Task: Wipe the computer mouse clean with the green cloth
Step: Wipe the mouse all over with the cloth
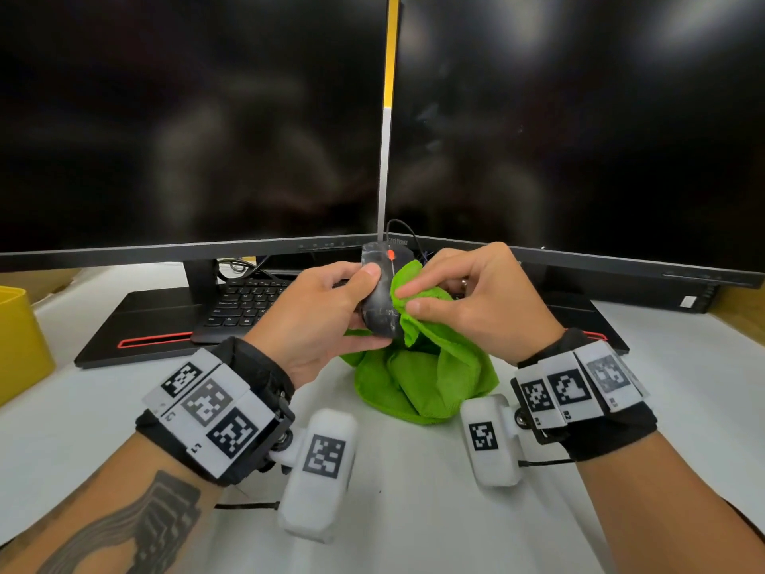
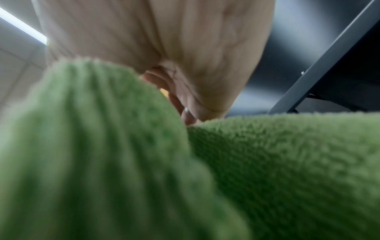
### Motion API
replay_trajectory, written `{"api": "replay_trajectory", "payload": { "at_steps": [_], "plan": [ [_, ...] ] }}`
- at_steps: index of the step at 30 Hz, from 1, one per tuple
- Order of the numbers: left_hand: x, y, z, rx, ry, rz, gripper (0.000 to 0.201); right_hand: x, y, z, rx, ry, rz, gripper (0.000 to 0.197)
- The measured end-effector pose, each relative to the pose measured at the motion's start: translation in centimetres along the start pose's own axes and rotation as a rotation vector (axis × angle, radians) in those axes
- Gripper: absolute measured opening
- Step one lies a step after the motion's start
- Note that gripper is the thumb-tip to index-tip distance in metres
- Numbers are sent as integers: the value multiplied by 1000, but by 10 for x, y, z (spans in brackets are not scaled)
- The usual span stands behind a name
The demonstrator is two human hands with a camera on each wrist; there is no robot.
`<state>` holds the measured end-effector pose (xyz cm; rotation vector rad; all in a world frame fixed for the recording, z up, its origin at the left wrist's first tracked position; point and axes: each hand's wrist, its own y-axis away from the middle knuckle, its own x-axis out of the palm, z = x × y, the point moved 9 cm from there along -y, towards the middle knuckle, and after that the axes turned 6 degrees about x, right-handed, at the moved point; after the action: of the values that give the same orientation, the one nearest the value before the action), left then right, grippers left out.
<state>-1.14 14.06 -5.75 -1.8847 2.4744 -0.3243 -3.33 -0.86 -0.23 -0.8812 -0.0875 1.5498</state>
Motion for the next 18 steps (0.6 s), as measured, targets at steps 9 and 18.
{"api": "replay_trajectory", "payload": {
  "at_steps": [9,18],
  "plan": [
    [-1,0,2,-28,44,-36,33,-7,0,-8,79,17,-18,17],
    [-5,0,-4,-11,86,-72,29,5,0,-6,79,70,79,19]
  ]
}}
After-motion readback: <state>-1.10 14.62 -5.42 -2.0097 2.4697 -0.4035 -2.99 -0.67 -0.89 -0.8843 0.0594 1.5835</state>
